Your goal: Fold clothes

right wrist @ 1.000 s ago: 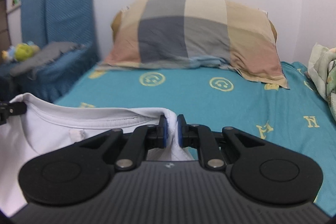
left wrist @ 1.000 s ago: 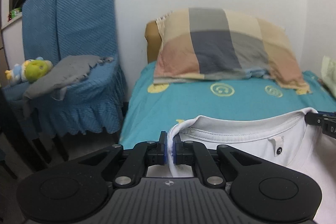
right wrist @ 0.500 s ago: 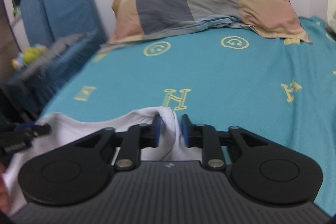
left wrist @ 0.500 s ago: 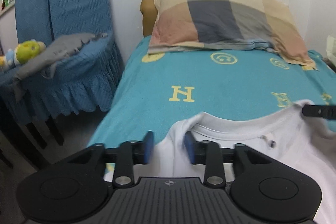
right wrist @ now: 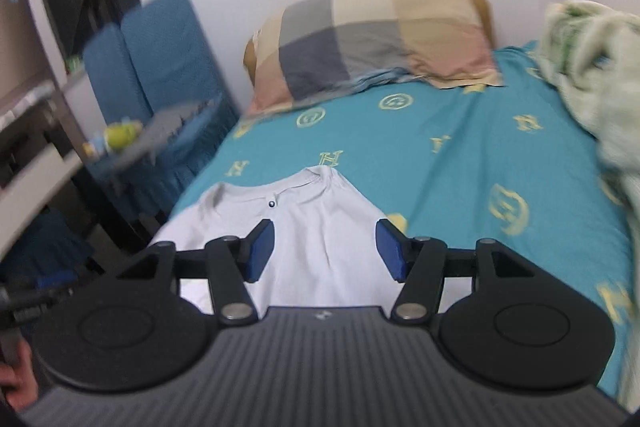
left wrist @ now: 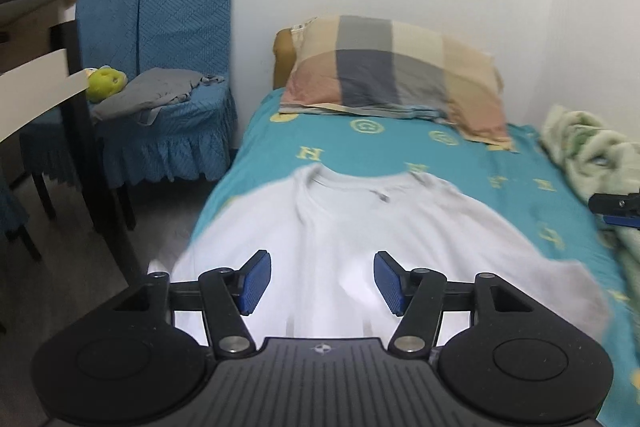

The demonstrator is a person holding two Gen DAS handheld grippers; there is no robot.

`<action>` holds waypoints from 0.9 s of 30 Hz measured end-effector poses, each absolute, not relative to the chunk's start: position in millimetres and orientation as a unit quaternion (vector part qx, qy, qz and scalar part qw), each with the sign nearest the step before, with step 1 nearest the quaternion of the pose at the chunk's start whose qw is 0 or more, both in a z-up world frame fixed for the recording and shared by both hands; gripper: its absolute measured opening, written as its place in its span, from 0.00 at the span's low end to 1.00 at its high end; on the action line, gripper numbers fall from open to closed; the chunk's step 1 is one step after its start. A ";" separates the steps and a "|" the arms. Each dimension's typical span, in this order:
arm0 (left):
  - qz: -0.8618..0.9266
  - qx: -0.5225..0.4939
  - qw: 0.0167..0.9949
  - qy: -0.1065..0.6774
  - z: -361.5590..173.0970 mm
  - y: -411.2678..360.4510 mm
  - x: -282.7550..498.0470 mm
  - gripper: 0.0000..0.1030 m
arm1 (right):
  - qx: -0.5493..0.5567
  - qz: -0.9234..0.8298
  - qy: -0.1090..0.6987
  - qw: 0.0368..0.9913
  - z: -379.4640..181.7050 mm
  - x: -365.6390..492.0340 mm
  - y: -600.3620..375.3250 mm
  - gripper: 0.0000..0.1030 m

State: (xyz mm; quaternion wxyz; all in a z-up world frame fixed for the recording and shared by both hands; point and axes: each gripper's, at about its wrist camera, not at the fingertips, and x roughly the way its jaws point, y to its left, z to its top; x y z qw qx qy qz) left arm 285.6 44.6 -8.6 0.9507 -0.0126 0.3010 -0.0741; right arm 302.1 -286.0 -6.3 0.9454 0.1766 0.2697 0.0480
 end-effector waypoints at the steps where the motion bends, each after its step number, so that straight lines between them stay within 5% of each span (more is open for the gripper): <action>1: -0.079 -0.019 0.949 0.303 -6.2 41.1 262.6 0.59 | 0.195 0.043 0.272 0.941 -7.6 285.3 -292.9 0.57; 12: -0.112 -0.066 0.933 0.337 0.6 -0.7 91.8 0.60 | 0.399 0.042 0.306 0.864 -55.7 174.5 -345.2 0.59; 27: -0.140 -0.101 0.915 0.366 -70.5 -10.2 144.0 0.60 | 0.471 -0.039 0.317 0.822 -132.0 245.5 -389.2 0.58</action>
